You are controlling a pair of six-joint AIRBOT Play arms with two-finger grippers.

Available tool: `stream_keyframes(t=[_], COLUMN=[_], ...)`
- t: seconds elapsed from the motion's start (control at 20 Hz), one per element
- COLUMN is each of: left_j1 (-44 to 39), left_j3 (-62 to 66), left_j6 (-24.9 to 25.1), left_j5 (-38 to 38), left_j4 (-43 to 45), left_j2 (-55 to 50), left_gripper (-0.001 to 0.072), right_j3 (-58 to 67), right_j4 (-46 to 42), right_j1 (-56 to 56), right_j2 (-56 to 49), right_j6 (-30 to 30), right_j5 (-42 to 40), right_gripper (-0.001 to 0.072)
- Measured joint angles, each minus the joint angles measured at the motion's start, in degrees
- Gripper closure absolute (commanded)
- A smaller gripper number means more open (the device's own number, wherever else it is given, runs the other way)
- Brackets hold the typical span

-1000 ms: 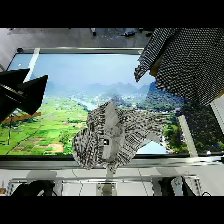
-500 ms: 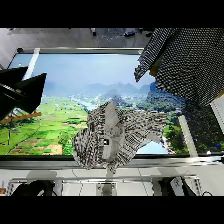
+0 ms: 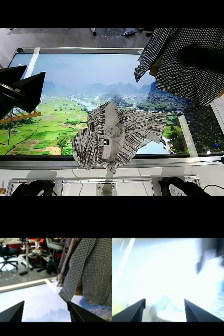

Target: Fold the clothes and pants, and hang the long-sleeved shirts on hangers.

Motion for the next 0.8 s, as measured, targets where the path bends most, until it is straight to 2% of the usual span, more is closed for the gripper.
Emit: stream_keyframes(t=[0.15, 0.4, 0.55, 0.8], left_j1=[0.0, 0.0, 0.0, 0.0], left_j3=[0.0, 0.0, 0.0, 0.0], left_j6=[0.0, 0.0, 0.0, 0.0], left_j5=[0.0, 0.0, 0.0, 0.0], left_j4=[0.0, -0.2, -0.3, -0.4], left_j2=[0.0, 0.0, 0.0, 0.0], left_gripper=[0.0101, 0.0100, 0.0101, 0.0100], right_j3=[-1.8, -2.5, -2.6, -2.7], right_j4=[-0.5, -1.4, -1.9, -2.5], right_j1=[14.5, 31.9, 37.7, 41.3], right_j2=[-4.2, -7.6, -8.0, -8.3], right_j6=[-5.5, -8.7, -9.2, -9.5], right_j5=[-0.1, -6.1, -8.3, -9.1], right_gripper=[0.0159, 0.0159, 0.0159, 0.0159])
